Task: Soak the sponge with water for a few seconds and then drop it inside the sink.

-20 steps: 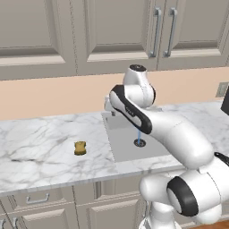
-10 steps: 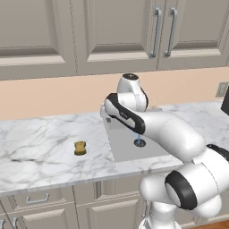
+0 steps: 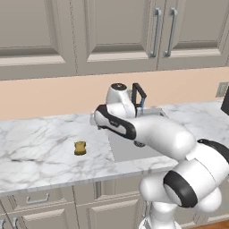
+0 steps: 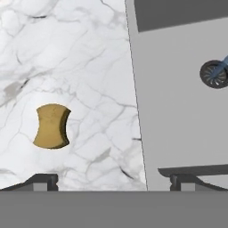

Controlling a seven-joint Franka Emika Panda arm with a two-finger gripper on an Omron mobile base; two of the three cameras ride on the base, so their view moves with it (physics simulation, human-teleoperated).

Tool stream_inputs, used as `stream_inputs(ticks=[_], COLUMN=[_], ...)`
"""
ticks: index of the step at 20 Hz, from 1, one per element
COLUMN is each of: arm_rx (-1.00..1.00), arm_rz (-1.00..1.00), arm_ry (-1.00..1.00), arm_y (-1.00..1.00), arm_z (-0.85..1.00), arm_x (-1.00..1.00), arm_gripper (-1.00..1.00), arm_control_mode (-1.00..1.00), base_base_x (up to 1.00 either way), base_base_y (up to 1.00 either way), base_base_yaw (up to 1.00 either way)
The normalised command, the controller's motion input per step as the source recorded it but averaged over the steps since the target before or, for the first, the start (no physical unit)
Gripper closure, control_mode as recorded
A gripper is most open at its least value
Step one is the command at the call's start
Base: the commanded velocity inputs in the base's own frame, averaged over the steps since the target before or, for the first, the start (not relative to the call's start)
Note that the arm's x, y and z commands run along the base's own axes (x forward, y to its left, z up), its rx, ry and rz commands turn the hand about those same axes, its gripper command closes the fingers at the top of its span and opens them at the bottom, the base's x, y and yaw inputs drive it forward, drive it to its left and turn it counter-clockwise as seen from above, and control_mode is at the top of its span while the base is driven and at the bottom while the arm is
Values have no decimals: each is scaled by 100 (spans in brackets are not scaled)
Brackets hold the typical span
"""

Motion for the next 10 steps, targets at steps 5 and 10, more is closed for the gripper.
stream_inputs(ticks=[5,10], arm_rx=[0,0], arm_rz=[0,0], arm_ry=[5,8], arm_y=[51,50], arm_z=[-21,-6], arm_x=[18,2], arm_gripper=[-100,-100], arm_control_mode=[-100,-100], base_base_x=[0,0], base_base_y=[0,0], base_base_yaw=[0,0])
